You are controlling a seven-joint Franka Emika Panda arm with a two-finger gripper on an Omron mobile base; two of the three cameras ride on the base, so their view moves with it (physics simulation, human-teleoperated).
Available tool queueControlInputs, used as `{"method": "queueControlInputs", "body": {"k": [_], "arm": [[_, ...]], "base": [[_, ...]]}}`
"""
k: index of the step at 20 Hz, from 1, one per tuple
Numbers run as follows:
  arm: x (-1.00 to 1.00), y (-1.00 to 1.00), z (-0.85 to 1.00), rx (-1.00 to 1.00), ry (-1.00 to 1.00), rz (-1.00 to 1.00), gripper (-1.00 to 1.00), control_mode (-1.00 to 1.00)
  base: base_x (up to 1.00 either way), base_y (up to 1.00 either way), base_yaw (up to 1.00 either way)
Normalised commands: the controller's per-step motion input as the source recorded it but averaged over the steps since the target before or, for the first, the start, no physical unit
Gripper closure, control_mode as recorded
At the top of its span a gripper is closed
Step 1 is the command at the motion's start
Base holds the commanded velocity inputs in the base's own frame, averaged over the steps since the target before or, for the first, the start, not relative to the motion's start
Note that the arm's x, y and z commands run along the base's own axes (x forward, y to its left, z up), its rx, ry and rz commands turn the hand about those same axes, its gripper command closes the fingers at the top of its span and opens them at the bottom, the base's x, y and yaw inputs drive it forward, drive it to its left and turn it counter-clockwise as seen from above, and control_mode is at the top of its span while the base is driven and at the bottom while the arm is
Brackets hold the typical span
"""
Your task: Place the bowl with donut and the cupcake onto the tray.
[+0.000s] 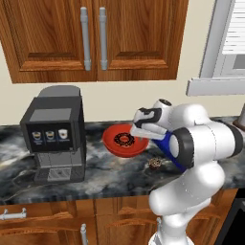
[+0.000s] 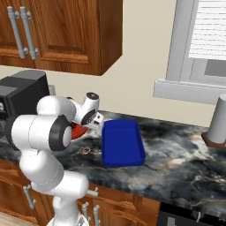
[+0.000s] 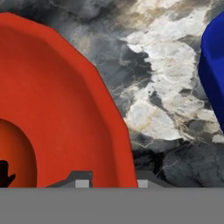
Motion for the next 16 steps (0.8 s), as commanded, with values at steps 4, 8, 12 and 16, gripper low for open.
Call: {"method": "queueControlInputs", "body": {"k": [4,8,12,16], "arm": [[-0.23,0.00,0.36,0.02,-0.02,-0.03,1.00,-1.00],[-0.26,-0.04,0.32,0.00,-0.02,-0.09,1.00,-1.00],[-0.03,-0.40,0.34,0.00,0.00,-0.07,1.00,-1.00],[-0.01,-0.63,0.34,0.00,0.00,-0.06,1.00,-1.00]], "base": [[0.00,0.00,0.00],[0.00,0.00,0.00],[0.00,0.00,0.00],[0.00,0.00,0.00]]}}
